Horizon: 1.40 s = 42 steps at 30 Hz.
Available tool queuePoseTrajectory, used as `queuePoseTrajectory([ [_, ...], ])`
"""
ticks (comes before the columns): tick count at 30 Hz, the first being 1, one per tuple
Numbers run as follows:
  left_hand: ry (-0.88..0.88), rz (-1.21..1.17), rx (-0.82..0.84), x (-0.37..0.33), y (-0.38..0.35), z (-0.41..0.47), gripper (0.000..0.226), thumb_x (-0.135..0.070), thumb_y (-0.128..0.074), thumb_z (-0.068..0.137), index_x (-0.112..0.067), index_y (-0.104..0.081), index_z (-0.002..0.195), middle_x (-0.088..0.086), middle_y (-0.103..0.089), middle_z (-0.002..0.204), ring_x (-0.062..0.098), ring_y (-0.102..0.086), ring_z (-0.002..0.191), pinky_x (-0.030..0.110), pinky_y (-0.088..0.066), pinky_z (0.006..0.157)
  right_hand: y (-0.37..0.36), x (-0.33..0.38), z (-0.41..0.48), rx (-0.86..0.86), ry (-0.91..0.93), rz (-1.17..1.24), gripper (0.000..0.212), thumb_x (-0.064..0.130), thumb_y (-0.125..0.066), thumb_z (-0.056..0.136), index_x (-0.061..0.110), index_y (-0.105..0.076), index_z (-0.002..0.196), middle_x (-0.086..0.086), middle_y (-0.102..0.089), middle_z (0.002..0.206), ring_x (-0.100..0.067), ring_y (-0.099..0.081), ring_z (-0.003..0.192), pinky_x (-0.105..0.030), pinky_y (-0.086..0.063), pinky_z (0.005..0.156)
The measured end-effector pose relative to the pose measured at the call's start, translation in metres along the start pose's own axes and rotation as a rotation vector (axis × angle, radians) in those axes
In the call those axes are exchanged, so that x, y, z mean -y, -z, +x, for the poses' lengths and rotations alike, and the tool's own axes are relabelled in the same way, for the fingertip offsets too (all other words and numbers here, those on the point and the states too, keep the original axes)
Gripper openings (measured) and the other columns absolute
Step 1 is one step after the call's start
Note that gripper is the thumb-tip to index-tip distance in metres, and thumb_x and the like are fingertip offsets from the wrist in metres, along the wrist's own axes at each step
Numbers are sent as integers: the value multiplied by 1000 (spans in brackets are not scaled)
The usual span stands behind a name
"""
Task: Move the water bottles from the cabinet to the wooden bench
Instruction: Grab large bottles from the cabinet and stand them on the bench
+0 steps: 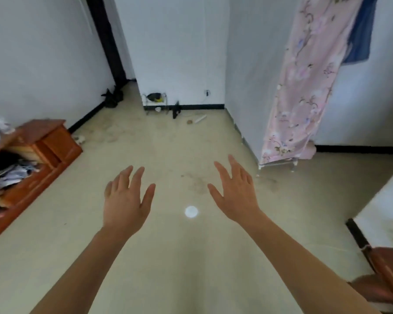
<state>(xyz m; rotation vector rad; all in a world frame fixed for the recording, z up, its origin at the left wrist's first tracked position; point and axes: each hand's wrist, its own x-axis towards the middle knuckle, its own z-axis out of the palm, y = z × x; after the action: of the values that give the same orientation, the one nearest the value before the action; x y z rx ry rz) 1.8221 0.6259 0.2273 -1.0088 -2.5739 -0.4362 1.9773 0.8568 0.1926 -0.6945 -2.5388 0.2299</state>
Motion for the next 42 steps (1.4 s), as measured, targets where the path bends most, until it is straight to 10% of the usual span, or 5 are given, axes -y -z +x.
queuePoseTrajectory([
  [8, 275, 160, -55, 209, 46, 50, 60, -51, -43, 100, -17, -42, 149, 15, -42, 154, 37, -40, 140, 57, -28, 115, -117, 209, 140, 54, 337, 138, 61, 49, -49, 99, 18, -45, 150, -24, -35, 157, -39, -48, 133, -50, -41, 109],
  [30, 742, 314, -28, 438, -23, 275, 72, -66, -18, 98, -29, -21, 159, 9, -13, 168, 30, -15, 154, 58, -19, 122, -348, 416, 474, 204, 779, 333, 70, 64, -25, 103, 26, -17, 162, -18, -13, 168, -39, -24, 151, -54, -27, 120],
  [42, 854, 328, -64, 702, -44, 356, 74, -68, -15, 96, -27, -25, 158, 11, -19, 166, 33, -20, 152, 60, -23, 119, -499, 643, 613, 226, 929, 341, 71, 61, -36, 103, 23, -21, 162, -19, -13, 168, -41, -24, 151, -57, -28, 119],
])
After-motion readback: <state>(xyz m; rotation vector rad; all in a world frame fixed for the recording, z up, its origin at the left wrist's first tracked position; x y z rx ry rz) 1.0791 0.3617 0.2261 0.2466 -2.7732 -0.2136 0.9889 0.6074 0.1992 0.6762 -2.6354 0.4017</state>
